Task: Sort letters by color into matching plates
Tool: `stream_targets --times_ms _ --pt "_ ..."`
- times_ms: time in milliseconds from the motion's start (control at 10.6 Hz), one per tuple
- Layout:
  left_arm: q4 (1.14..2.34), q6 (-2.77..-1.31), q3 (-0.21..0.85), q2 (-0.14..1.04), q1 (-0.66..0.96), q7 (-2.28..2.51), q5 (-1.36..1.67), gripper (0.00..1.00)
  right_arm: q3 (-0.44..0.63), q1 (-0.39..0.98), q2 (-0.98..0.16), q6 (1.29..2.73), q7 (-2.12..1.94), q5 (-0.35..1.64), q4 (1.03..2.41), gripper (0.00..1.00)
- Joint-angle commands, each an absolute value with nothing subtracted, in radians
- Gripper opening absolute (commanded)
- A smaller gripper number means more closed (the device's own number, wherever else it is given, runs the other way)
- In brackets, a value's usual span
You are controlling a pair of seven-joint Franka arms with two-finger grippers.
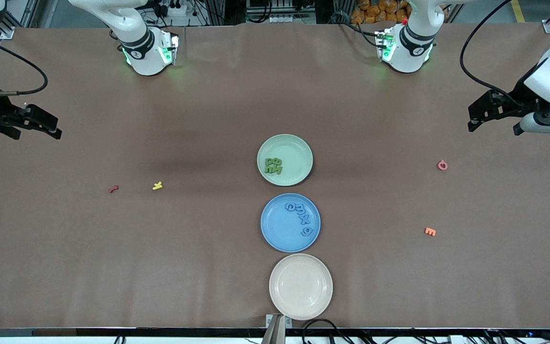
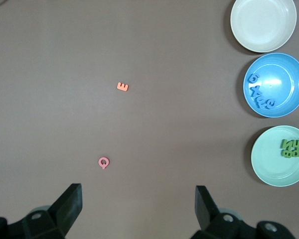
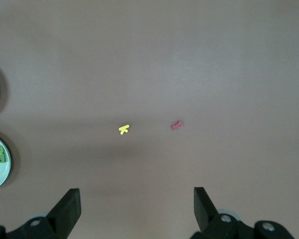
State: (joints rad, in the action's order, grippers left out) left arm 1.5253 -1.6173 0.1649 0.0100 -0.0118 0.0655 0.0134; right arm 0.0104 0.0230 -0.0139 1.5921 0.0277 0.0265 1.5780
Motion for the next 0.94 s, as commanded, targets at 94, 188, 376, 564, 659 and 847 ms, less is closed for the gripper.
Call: stream_targets --times_ms 94,188,376,564,659,847 --pt "1.509 -1.598 0.167 0.011 -0.015 0.044 -0.008 1.00 0.014 0.038 -0.003 1.591 0.009 0.040 1.611 1.00" --pt "1.509 -1.598 0.167 0.011 -0.015 0.044 -0.008 1.00 0.014 0.038 -0.002 1.591 0.009 0.041 1.611 1.00" --pt "1.509 -1.598 0.167 0.011 -0.015 0.044 -0.008 1.00 0.014 0.038 -0.002 1.591 0.009 0.041 1.611 1.00" --pt "1.509 -1.598 0.167 0.011 -0.015 0.044 -0.006 1.00 0.012 0.038 -0.002 1.588 0.009 0.041 1.606 1.00" --pt "1.509 -1.598 0.167 0.012 -0.015 0.044 -0.006 1.00 0.012 0.038 -0.002 1.582 0.009 0.040 1.605 1.00" --pt "1.509 -1.598 0.167 0.012 -0.015 0.044 -0.006 1.00 0.012 0.038 0.008 1.580 0.009 0.041 1.603 1.00"
